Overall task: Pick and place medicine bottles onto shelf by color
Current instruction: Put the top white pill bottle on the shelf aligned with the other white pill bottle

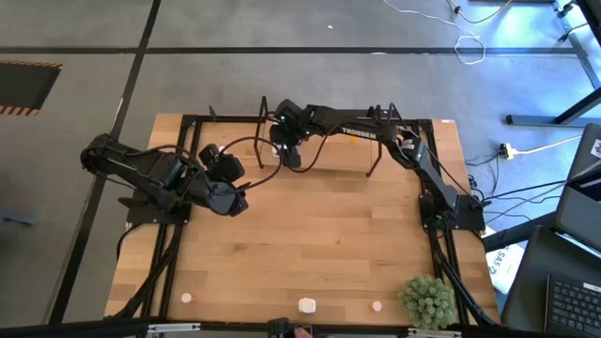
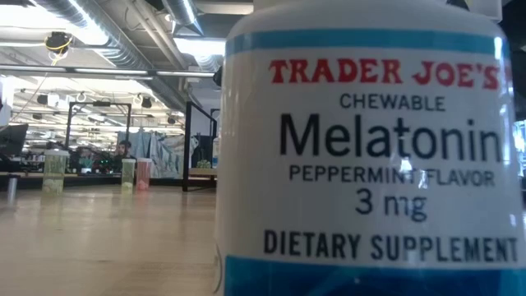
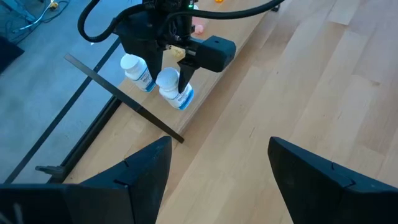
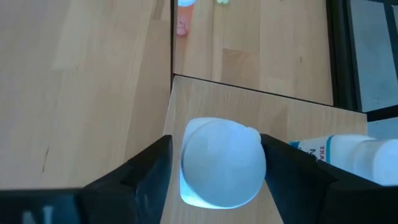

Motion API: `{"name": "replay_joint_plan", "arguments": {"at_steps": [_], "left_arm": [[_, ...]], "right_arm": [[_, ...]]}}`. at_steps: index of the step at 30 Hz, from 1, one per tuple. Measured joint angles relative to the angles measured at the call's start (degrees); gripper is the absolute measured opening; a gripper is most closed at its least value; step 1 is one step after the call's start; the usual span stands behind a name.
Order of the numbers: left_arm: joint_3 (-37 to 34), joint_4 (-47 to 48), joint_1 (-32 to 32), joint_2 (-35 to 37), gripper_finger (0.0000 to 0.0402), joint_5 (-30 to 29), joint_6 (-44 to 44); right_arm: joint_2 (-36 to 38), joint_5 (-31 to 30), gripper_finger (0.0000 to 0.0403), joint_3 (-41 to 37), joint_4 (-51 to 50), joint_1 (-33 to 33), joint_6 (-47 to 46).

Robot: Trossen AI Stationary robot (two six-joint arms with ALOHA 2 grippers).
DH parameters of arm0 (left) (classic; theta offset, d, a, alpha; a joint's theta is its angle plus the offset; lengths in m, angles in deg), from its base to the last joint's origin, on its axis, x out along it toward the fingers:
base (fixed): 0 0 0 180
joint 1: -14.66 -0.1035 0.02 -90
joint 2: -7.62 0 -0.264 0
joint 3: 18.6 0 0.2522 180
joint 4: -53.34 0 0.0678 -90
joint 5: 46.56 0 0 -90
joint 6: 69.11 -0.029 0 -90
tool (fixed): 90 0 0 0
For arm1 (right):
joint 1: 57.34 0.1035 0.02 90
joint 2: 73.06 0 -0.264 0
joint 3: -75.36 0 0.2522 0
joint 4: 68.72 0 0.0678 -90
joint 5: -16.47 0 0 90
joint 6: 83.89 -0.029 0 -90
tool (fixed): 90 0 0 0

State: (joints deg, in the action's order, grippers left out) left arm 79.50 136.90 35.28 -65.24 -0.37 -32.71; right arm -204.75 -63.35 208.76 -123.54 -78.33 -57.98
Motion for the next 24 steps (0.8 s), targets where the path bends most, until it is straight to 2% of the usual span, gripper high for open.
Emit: {"name": "replay_joint_plan", "arguments": {"at_steps": [6, 16, 24], "left_arm": [[0.00, 0.00, 0.00, 0.00, 0.0263, -0.02, 0.00], [0.00, 0.00, 0.00, 0.00, 0.0263, -0.02, 0.00], [0.00, 0.00, 0.00, 0.00, 0.0263, 0.00, 0.00]], "right_arm": [[-0.02, -0.52, 0.0245, 1.45, 0.25, 0.00, 0.05], [-0.02, -8.79, 0.0244, 7.77, -6.40, 1.29, -2.07], [0.00, -11.86, 0.0244, 10.58, -10.73, 3.13, -6.13]]}}
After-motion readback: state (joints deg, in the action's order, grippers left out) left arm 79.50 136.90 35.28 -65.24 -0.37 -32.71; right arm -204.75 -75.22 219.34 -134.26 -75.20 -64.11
